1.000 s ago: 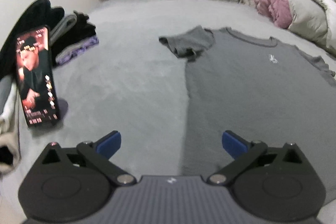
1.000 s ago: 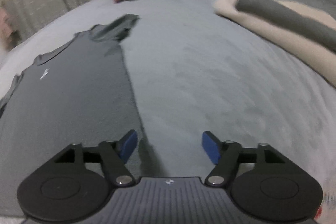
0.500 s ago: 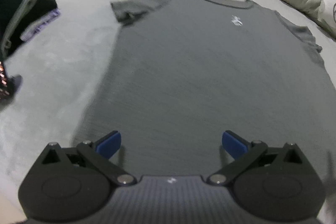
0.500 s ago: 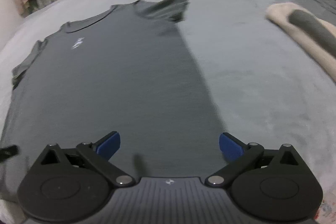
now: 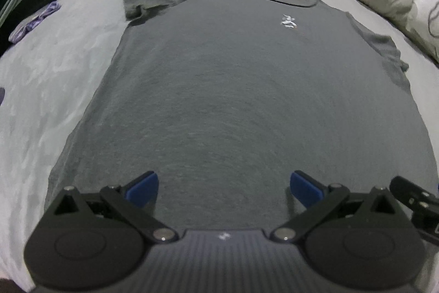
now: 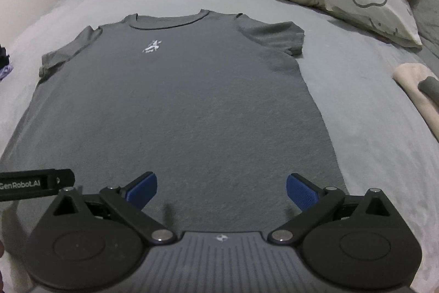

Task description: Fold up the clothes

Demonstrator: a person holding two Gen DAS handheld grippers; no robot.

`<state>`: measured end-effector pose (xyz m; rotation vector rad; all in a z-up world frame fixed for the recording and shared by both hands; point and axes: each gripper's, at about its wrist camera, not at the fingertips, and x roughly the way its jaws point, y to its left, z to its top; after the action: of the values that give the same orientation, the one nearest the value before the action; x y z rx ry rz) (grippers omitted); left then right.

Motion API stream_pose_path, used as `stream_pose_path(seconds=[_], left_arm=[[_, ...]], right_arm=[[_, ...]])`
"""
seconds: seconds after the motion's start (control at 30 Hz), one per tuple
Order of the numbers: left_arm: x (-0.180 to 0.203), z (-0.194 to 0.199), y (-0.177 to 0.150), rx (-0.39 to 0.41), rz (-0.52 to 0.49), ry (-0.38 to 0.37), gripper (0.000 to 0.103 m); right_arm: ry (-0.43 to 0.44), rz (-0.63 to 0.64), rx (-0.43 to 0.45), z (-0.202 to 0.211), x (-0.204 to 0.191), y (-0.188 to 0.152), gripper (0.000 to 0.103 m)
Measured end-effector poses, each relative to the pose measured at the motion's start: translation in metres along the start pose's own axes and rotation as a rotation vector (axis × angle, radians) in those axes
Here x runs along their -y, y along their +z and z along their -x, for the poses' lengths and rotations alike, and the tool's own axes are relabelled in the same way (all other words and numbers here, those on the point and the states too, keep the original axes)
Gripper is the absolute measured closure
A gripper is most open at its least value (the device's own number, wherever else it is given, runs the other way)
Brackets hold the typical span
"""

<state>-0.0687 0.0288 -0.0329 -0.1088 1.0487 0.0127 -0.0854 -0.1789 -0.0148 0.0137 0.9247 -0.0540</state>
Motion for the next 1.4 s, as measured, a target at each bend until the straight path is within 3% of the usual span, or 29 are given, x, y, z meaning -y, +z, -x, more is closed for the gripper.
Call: stream_pose_path(seconds=[0.63,0.9,1.27,1.4], left_arm=[[0.009,0.009,-0.003,0.075,-0.057,0.003,0.0],[0.018,0.028,-0.004,0.192,-0.092,0.059,0.001],[0.045,0.054,-0.002,0.133,-0.13,0.088,0.0],[0.049,0.056,-0.003,0.107,-0.157,0.033,0.0]], right_arm=[[-0.031,0.027,-0.018,-0.005,-0.002,-0.01,0.002],[-0.032,0.03,-0.021,-0.007,-0.001,-0.009,0.002],[-0.026,0.036,-0.014,-0.003,0.004,-0.011,0.002],[-0.029,0.035,-0.008,-0.001,0.008,-0.013,0.002]])
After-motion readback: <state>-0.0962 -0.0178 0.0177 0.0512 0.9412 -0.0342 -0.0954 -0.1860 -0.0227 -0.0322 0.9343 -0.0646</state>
